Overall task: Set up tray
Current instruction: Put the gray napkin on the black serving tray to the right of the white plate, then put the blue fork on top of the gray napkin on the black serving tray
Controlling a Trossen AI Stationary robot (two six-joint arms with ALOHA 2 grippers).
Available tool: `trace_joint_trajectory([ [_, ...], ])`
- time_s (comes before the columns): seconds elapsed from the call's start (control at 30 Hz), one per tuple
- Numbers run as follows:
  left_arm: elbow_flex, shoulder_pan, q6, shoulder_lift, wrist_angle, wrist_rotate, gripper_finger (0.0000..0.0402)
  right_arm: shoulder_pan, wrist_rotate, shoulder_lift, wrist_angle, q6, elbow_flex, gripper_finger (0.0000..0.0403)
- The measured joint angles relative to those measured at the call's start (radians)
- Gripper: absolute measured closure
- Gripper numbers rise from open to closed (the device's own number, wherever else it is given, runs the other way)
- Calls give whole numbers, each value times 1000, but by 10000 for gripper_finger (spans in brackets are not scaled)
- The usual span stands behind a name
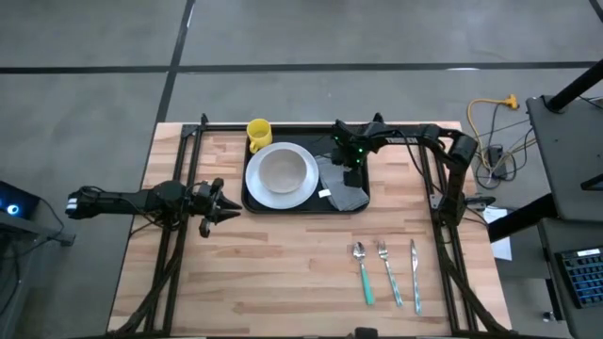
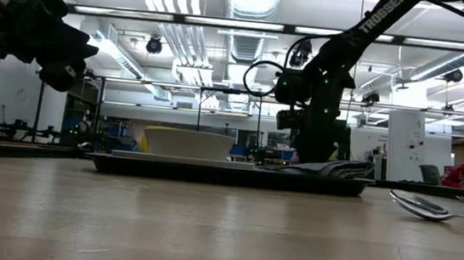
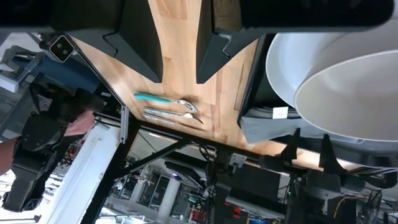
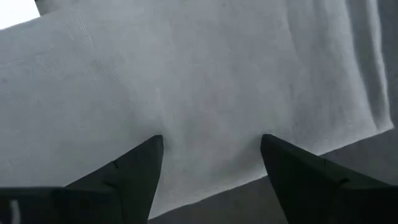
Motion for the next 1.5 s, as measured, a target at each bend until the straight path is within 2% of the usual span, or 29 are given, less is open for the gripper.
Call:
trace_joint_trajectory([
  [0.17,0,0,0,0,0,0,320,0,40,0,7,13,-6,149],
  [0.33,0,0,0,0,0,0,320,-3,132,0,6,104,-11,157],
  [0.57,0,0,0,0,0,0,320,-15,163,-1,3,276,-13,165],
  [0.77,0,0,0,0,0,0,320,-15,208,-2,-6,358,-15,166],
  [1.13,0,-1,0,0,0,0,320,-18,242,-10,-37,350,-1,165],
  [1.37,0,-1,0,0,0,0,320,-19,247,-36,-93,342,85,165],
  [1.5,0,-1,0,0,0,0,320,-18,244,-49,-184,403,156,165],
])
